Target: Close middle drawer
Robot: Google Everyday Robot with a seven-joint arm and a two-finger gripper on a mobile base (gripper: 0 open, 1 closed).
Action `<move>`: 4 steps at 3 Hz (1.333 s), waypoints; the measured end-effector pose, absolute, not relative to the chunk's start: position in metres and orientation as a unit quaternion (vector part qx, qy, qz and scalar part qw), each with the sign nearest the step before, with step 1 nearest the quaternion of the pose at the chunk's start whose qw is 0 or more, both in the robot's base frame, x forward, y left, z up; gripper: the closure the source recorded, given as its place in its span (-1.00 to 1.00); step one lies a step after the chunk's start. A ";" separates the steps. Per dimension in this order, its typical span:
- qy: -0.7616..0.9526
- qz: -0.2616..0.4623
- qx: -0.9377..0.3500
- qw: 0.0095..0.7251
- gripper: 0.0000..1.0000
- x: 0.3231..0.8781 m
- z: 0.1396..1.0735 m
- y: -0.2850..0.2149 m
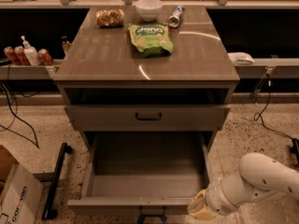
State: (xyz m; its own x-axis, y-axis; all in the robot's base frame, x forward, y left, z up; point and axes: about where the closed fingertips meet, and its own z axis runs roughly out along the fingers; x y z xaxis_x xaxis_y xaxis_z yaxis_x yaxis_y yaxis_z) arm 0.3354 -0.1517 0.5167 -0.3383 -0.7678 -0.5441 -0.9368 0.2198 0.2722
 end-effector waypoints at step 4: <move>0.800 0.287 -0.503 0.157 1.00 0.358 0.409 -0.149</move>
Offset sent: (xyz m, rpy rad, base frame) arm 0.0078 -0.0165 -0.1377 0.0762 0.1756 -0.1324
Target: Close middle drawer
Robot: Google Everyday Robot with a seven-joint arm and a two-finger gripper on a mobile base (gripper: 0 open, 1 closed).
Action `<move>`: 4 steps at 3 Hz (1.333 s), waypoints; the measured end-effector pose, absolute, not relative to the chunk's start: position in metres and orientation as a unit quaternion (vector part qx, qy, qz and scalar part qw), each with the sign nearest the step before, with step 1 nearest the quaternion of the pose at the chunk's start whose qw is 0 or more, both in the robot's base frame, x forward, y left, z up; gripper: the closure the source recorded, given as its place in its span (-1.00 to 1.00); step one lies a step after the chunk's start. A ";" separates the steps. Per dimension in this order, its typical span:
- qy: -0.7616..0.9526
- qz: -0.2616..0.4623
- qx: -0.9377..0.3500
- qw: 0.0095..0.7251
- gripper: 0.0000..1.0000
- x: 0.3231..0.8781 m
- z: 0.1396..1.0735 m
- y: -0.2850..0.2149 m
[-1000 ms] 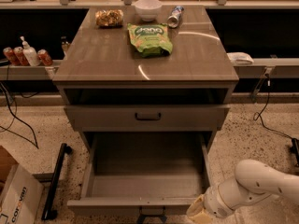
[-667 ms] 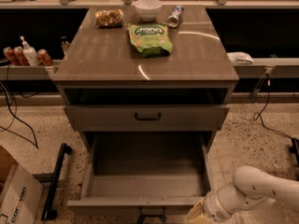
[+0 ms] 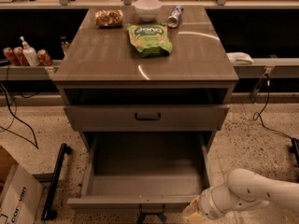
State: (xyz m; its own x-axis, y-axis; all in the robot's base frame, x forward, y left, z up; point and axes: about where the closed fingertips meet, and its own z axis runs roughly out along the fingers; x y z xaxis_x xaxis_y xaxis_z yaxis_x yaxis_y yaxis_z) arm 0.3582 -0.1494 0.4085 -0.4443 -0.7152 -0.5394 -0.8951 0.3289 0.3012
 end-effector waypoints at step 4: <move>0.795 0.225 -0.509 0.242 1.00 0.455 0.397 -0.158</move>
Offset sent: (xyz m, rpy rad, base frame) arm 0.1505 -0.0077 -0.0202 -0.0528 -0.3779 -0.1043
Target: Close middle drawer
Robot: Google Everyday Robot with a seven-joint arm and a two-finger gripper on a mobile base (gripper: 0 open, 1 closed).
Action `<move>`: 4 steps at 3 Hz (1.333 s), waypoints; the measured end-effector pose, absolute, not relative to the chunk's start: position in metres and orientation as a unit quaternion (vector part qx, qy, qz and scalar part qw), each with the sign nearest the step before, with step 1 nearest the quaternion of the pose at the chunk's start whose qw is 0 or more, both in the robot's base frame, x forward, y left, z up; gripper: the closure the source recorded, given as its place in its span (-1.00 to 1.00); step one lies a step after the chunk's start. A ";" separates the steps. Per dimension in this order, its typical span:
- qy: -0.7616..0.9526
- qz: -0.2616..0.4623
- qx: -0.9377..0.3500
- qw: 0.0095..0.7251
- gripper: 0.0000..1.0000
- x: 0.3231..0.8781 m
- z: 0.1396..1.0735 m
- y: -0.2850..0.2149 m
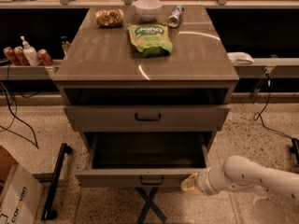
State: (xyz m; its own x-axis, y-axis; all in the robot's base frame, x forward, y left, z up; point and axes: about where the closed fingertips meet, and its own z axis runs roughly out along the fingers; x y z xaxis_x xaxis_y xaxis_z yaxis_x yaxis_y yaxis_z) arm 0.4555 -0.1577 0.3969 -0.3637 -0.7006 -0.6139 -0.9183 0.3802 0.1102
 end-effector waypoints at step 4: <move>0.768 0.153 -0.498 0.372 0.74 0.547 0.394 -0.155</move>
Offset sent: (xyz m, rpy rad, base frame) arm 0.0366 -0.0020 -0.0026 0.0047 -0.1772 -0.0832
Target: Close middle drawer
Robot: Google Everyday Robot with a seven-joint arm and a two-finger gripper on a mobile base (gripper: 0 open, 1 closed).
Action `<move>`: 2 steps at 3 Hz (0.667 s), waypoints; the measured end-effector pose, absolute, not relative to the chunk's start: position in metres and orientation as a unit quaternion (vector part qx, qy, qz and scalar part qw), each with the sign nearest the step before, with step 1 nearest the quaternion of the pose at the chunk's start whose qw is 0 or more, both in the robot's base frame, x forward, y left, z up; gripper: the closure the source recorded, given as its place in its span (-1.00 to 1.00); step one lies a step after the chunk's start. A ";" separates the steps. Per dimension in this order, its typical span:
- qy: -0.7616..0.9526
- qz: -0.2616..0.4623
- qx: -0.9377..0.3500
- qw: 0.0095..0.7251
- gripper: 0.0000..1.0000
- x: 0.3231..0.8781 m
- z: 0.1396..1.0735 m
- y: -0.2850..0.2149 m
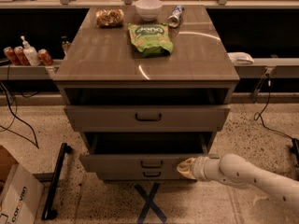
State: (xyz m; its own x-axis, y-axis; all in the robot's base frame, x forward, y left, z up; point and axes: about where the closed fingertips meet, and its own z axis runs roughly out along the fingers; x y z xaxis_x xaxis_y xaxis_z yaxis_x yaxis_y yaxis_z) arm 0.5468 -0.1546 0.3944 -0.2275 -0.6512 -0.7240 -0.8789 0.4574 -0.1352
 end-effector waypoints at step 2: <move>0.768 0.155 -0.499 0.372 -0.21 0.547 0.394 -0.152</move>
Offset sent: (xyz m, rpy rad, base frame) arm 0.0004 0.0000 0.0000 0.0003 -0.0007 -0.0002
